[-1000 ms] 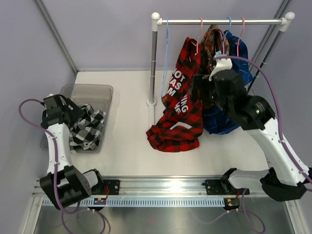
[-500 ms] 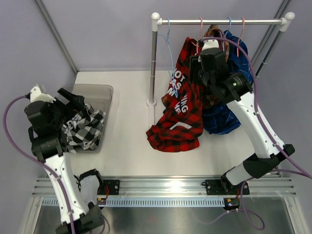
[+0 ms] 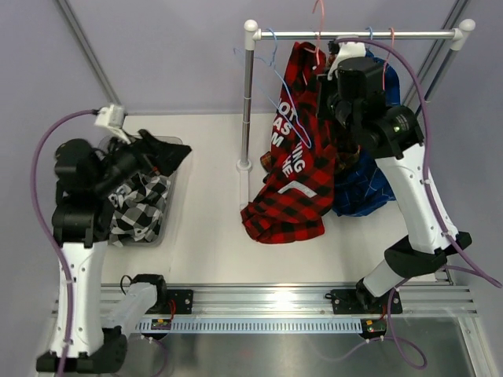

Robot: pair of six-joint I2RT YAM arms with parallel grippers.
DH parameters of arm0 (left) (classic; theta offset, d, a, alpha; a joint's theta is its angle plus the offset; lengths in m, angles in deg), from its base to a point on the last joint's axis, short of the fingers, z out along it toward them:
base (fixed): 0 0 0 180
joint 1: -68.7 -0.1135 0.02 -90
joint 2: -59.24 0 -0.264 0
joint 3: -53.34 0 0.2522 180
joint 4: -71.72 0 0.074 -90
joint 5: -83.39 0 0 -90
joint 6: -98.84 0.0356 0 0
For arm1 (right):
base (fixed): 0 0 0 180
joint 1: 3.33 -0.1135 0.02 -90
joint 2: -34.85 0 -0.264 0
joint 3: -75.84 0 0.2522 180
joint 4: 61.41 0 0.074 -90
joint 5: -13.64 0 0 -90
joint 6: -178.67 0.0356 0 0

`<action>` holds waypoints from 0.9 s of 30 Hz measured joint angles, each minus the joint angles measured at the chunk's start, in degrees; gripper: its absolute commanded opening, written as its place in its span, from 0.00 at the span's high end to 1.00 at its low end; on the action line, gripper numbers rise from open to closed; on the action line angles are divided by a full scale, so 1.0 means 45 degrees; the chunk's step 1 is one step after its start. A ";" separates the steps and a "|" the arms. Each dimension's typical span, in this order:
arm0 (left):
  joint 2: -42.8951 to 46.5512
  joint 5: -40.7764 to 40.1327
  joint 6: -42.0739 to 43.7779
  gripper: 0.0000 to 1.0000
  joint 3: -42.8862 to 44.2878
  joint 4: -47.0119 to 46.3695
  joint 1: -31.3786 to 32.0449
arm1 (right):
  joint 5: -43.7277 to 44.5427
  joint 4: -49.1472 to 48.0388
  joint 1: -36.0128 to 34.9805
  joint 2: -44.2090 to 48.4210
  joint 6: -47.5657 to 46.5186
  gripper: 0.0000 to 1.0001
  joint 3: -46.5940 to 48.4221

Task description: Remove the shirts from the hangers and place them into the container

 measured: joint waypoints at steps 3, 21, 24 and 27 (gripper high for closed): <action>-0.0981 -0.1205 0.0432 0.09 0.0058 0.0355 0.2535 | -0.0189 0.0277 0.0000 0.0053 0.0000 1.00 0.0937; -0.4571 -0.6164 0.1443 0.09 0.3075 -0.0933 1.0909 | -0.2909 0.1039 0.0000 0.6771 0.1530 1.00 -0.7213; -0.5790 -0.6921 0.1676 0.09 0.3478 -0.1044 1.1740 | -0.3905 0.1039 -0.0005 0.7694 0.1719 1.00 -0.8082; -0.6946 -0.7907 0.1889 0.12 0.3910 -0.1020 1.2424 | -0.4964 0.1103 -0.0005 0.8456 0.1846 1.00 -0.8587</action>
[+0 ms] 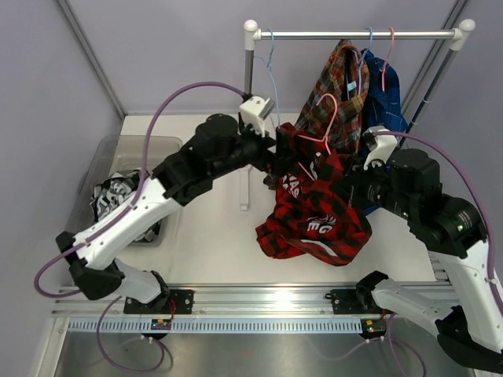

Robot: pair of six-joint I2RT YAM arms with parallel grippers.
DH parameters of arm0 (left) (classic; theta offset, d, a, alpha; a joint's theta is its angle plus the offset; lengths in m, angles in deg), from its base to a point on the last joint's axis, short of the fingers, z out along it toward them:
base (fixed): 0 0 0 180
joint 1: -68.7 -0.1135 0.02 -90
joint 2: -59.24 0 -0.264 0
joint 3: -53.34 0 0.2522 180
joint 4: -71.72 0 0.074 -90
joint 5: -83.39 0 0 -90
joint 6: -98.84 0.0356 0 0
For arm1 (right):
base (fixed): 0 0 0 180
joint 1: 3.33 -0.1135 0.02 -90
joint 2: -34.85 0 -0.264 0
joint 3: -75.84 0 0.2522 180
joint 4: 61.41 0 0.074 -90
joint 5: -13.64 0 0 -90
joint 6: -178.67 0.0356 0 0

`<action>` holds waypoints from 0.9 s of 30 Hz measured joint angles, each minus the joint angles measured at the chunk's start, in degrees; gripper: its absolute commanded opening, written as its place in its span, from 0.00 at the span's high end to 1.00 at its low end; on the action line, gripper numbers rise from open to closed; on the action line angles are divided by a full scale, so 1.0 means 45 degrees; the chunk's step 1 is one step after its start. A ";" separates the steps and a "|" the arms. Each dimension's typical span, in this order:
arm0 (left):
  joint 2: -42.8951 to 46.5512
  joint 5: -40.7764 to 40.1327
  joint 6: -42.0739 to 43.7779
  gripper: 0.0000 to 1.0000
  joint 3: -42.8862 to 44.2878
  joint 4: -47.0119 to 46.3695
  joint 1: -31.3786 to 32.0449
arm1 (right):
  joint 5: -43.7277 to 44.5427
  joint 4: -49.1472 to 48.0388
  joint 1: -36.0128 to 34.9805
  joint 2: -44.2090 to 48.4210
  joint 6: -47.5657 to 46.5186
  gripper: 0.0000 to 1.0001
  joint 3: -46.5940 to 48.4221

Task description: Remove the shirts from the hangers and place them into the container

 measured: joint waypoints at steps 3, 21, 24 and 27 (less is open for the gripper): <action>-0.0879 -0.0699 0.0175 0.14 0.0481 -0.0019 0.0432 | -0.0903 0.0136 0.0000 0.0607 0.0078 1.00 -0.0296; -0.1501 -0.1807 0.0476 0.14 0.1943 -0.0214 0.1535 | -0.2569 0.0355 -0.0005 0.1248 0.0209 1.00 -0.1496; -0.1530 -0.1807 0.0403 0.14 0.1948 -0.0214 0.1549 | -0.2652 0.0321 -0.0005 0.1175 0.0209 1.00 -0.1472; -0.1715 -0.1792 0.0296 0.27 0.2132 -0.0214 0.1549 | -0.2783 0.0325 -0.0005 0.1103 0.0209 1.00 -0.1302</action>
